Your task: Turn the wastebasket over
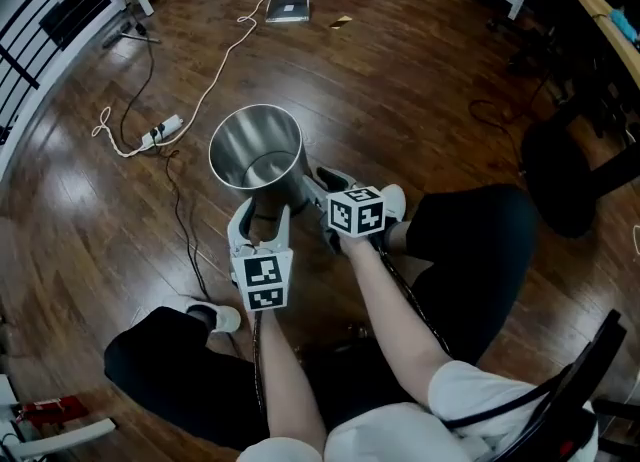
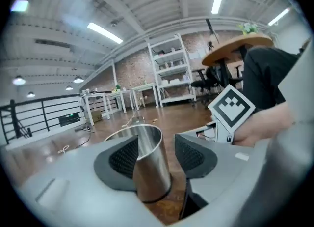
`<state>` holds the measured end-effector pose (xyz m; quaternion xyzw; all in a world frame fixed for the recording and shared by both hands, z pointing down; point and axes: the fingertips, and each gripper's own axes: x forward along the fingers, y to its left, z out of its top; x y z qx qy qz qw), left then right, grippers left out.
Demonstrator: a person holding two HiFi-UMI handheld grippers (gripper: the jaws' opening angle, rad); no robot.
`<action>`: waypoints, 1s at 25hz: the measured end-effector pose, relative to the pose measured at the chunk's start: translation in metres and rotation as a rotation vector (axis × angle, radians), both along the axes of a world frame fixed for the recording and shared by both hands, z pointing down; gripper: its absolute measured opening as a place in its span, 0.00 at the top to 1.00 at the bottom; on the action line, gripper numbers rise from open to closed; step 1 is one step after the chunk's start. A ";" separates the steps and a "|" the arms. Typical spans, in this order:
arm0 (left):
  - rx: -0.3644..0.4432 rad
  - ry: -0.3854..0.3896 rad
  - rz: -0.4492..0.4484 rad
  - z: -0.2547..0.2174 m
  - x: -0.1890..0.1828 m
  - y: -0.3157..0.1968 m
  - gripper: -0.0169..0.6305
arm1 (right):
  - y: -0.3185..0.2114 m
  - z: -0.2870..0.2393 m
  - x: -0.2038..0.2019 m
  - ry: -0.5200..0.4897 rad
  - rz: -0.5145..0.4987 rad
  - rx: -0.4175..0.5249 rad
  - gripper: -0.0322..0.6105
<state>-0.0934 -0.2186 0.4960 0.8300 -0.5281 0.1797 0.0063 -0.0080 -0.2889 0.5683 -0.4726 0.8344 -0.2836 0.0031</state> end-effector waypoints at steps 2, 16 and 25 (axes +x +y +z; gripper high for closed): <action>0.058 0.134 -0.054 -0.036 -0.014 0.019 0.56 | 0.018 -0.035 -0.009 0.031 -0.037 0.087 0.68; 0.228 0.306 -0.264 -0.108 0.004 0.236 0.37 | 0.254 -0.164 0.029 0.271 -0.172 0.496 0.42; 0.279 0.371 -0.307 -0.127 0.103 0.402 0.44 | 0.436 -0.186 0.127 0.316 -0.244 0.549 0.41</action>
